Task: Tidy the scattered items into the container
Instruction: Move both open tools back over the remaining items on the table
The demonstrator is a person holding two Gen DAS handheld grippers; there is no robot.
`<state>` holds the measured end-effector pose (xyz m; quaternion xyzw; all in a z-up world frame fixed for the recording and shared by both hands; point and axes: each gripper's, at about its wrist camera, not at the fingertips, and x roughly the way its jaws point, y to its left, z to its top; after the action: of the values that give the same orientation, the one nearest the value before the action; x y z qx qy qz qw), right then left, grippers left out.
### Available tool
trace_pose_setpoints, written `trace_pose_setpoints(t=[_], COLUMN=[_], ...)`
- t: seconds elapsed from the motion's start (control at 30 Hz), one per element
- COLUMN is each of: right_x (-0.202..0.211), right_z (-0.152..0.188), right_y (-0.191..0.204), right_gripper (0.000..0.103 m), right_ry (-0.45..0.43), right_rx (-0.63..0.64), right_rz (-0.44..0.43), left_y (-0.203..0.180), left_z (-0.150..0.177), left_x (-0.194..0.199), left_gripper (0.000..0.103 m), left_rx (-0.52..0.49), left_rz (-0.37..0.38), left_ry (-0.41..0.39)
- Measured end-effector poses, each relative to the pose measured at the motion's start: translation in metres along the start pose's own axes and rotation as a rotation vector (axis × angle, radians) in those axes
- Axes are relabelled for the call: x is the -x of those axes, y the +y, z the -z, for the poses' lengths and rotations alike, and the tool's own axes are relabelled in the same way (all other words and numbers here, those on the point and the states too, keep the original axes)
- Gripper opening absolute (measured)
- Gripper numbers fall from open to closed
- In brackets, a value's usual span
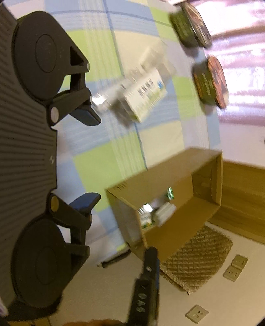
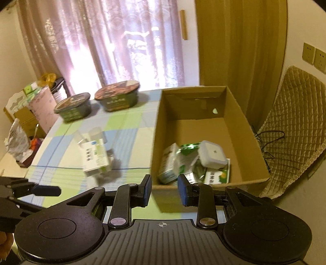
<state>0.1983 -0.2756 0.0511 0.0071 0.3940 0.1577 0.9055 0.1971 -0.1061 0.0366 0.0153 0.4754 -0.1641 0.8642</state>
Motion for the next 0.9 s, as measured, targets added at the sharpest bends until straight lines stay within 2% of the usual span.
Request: trace_pose_setpoints(t=[0.03, 0.07, 0.1, 0.13, 0.33, 0.43, 0.53, 0.9], right_x=[0.002, 0.004, 0.007, 0.010, 0.013, 0.014, 0.015, 0.024], right_z=[0.003, 0.007, 0.012, 0.017, 0.039, 0.048, 0.057, 0.068], right_y=[0.005, 0.011, 0.017, 0.023, 0.055, 0.067, 0.078, 0.110], right_gripper=[0.035, 0.043, 0.074, 0.082, 0.083, 0.083, 0.096, 0.096], right_ry=[-0.002, -0.006, -0.013, -0.026, 0.002, 0.025, 0.042, 0.068], right_rx=[-0.002, -0.003, -0.004, -0.003, 0.013, 0.015, 0.026, 0.087], right_rz=[-0.006, -0.010, -0.012, -0.012, -0.053, -0.076, -0.086, -0.108], left_y=[0.006, 0.012, 0.019, 0.026, 0.064, 0.077, 0.087, 0.101], left_z=[0.009, 0.018, 0.027, 0.035, 0.070, 0.083, 0.092, 0.111], left_x=[0.005, 0.010, 0.015, 0.020, 0.045, 0.056, 0.066, 0.087], left_gripper=[0.072, 0.074, 0.075, 0.075, 0.078, 0.085, 0.089, 0.102], left_rx=[0.010, 0.019, 0.029, 0.042, 0.120, 0.144, 0.171, 0.183], left_rz=[-0.012, -0.024, -0.041, -0.057, -0.104, -0.127, -0.143, -0.179], left_ry=[0.003, 0.004, 0.005, 0.006, 0.018, 0.014, 0.012, -0.016])
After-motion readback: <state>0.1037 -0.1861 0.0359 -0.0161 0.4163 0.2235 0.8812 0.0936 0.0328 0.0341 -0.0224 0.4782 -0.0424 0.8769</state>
